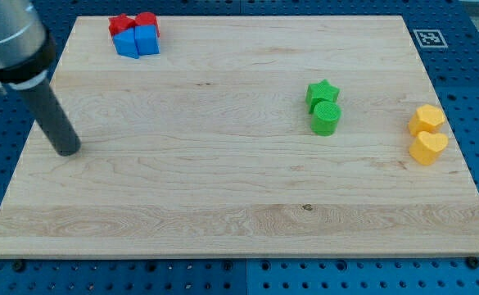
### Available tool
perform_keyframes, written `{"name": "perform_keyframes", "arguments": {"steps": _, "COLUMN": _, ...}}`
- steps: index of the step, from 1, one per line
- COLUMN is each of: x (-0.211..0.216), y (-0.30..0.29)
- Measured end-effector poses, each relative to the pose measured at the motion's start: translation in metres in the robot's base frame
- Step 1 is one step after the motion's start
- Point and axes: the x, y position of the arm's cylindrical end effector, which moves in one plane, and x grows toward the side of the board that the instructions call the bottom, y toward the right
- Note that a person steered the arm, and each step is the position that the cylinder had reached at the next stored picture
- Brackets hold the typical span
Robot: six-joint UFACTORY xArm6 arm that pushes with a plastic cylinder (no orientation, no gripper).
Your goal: Move the arm upwards of the board
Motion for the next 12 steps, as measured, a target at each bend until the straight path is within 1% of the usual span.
{"name": "perform_keyframes", "arguments": {"steps": 1, "x": -0.008, "y": -0.030}}
{"name": "perform_keyframes", "arguments": {"steps": 3, "x": -0.010, "y": -0.056}}
{"name": "perform_keyframes", "arguments": {"steps": 4, "x": -0.010, "y": -0.056}}
{"name": "perform_keyframes", "arguments": {"steps": 5, "x": -0.021, "y": -0.056}}
{"name": "perform_keyframes", "arguments": {"steps": 6, "x": -0.045, "y": -0.056}}
{"name": "perform_keyframes", "arguments": {"steps": 7, "x": -0.047, "y": -0.056}}
{"name": "perform_keyframes", "arguments": {"steps": 11, "x": -0.081, "y": -0.056}}
{"name": "perform_keyframes", "arguments": {"steps": 12, "x": -0.100, "y": -0.056}}
